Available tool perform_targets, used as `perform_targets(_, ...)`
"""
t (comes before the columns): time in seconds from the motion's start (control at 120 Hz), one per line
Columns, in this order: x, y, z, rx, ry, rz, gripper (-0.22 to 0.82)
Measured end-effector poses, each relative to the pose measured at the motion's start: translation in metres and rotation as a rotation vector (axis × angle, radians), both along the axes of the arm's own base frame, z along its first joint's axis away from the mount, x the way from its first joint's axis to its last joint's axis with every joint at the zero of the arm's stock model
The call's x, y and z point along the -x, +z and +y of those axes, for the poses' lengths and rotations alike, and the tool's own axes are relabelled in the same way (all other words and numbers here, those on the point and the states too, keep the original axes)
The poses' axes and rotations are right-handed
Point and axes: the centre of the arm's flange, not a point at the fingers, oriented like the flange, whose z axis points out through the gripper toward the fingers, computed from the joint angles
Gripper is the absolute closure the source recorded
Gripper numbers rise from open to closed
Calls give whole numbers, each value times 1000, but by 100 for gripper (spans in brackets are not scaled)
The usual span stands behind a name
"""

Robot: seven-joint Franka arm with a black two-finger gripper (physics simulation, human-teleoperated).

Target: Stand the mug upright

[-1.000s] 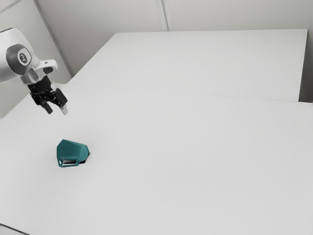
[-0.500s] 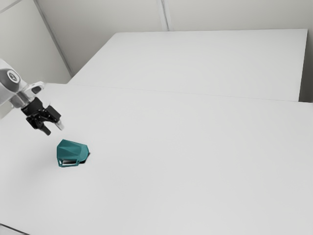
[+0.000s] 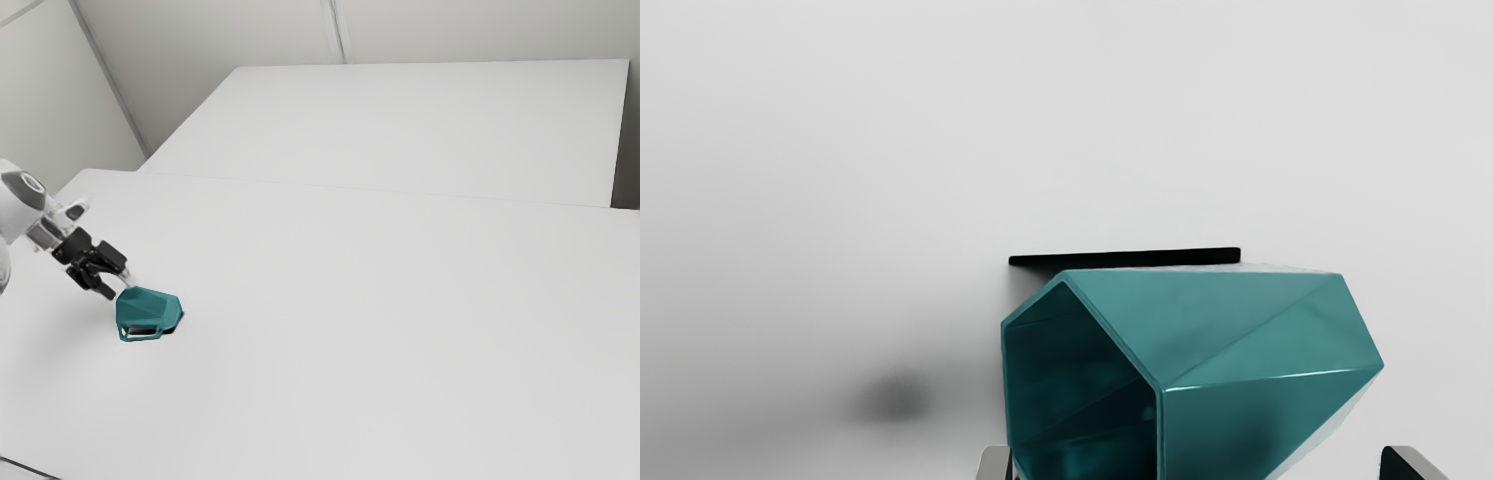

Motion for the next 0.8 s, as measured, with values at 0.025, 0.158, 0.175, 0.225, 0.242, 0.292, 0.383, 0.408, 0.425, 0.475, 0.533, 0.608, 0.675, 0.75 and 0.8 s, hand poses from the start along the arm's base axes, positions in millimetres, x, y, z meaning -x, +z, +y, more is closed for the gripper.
perform_targets(0.025, 0, -1, 0, 11, 0, -5, 0)
perform_targets(0.158, 3, -14, 0, 72, 6, -20, 0)
perform_targets(0.175, 3, -16, 0, 82, 8, -22, 0)
perform_targets(0.225, 4, -24, -1, 110, 14, -25, 0)
perform_targets(0.242, 4, -26, 0, 119, 18, -27, 0)
perform_targets(0.292, 6, -30, 0, 143, 25, -34, 0)
perform_targets(0.383, 9, -34, 1, 185, 38, -53, 0)
perform_targets(0.408, 10, -35, 1, 197, 41, -58, 0)
perform_targets(0.425, 10, -36, 1, 205, 44, -62, 0)
perform_targets(0.475, 14, -39, 1, 232, 56, -72, 0)
perform_targets(0.533, 18, -44, -1, 266, 71, -84, 0)
perform_targets(0.608, 21, -53, -1, 305, 86, -96, 2)
perform_targets(0.675, 20, -55, -2, 325, 86, -111, 11)
perform_targets(0.75, 19, -54, -4, 341, 81, -127, 23)
perform_targets(0.8, 19, -52, -4, 349, 77, -139, 30)
